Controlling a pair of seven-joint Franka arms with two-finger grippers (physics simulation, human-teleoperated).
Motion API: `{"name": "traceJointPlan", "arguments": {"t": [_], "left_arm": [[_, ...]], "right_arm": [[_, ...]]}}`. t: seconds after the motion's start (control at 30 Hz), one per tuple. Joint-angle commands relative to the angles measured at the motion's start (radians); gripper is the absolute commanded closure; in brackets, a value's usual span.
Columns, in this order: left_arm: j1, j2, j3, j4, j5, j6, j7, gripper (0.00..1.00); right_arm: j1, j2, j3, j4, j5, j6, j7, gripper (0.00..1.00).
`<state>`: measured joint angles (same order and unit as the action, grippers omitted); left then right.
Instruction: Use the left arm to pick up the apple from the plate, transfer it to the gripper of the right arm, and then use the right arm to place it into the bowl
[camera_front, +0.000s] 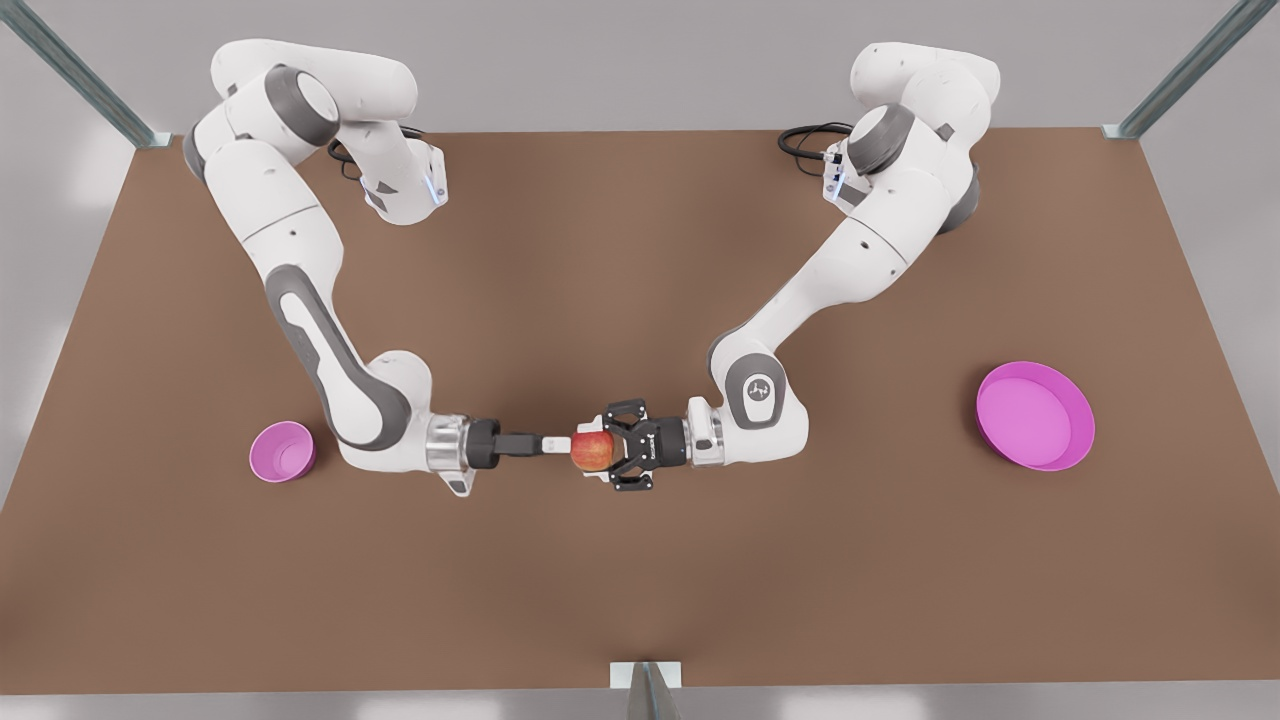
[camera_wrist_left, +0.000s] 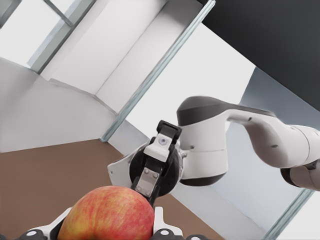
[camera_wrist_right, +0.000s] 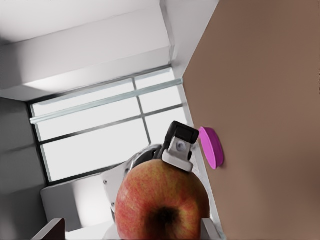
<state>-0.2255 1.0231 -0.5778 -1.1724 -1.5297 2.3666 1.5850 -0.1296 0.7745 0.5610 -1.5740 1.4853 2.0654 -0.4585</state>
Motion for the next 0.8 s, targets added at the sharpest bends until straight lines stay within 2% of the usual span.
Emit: {"name": "traceJointPlan", "arguments": {"t": [0.0, 0.3, 0.77], "left_arm": [[0.000, -0.002, -0.001, 0.000, 0.000, -0.007, 0.013, 0.29], [-0.006, 0.000, -0.001, 0.000, 0.000, -0.007, 0.013, 0.29], [-0.012, 0.006, 0.001, 0.000, 0.000, 0.006, 0.013, 0.29]], "right_arm": [[0.001, 0.006, -0.001, 0.002, 0.021, 0.010, 0.077, 0.00], [0.022, 0.028, -0.001, 0.002, 0.046, 0.074, 0.000, 0.00], [0.051, 0.029, 0.005, -0.003, 0.064, 0.076, -0.020, 0.00]]}}
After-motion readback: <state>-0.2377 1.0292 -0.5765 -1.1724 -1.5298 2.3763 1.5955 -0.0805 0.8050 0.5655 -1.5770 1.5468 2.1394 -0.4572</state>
